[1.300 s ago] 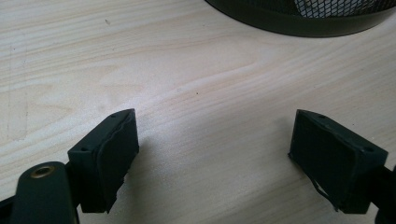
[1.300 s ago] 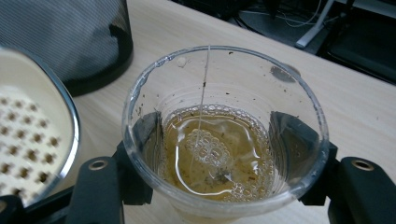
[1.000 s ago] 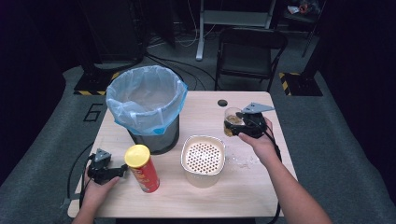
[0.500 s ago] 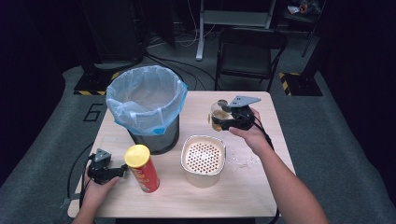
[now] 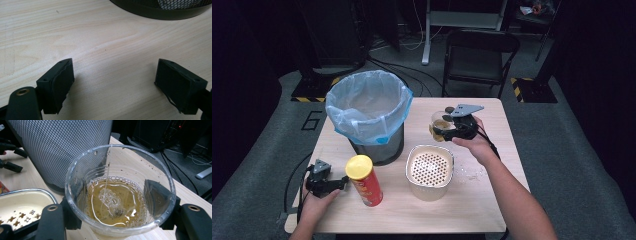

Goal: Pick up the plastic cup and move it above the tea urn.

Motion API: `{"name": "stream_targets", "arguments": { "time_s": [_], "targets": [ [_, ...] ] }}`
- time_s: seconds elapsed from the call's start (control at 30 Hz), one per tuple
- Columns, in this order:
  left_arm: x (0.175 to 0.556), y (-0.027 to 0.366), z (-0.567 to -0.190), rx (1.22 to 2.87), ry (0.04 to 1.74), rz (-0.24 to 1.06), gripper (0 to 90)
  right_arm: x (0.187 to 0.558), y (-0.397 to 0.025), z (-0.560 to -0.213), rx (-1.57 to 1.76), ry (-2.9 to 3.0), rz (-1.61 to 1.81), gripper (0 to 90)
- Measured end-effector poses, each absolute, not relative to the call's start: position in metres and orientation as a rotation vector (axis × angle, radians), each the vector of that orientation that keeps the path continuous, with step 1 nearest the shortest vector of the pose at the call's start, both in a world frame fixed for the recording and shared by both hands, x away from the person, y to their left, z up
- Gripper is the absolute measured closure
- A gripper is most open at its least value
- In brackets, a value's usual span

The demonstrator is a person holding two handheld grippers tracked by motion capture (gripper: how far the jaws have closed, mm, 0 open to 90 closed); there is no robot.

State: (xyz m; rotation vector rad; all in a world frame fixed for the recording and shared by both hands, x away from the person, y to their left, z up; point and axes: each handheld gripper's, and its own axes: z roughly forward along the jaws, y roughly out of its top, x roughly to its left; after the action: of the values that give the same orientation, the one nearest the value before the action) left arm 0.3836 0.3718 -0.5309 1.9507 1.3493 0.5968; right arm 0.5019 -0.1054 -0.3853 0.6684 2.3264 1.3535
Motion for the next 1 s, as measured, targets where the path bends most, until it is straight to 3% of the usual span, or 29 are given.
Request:
{"name": "stream_targets", "arguments": {
  "time_s": [1.0],
  "targets": [
    [0.384,0.372,-0.531,1.95,1.349,0.597,15.2,0.471,-0.094,-0.391,0.276,2.199,1.192,36.4]
  ]
}}
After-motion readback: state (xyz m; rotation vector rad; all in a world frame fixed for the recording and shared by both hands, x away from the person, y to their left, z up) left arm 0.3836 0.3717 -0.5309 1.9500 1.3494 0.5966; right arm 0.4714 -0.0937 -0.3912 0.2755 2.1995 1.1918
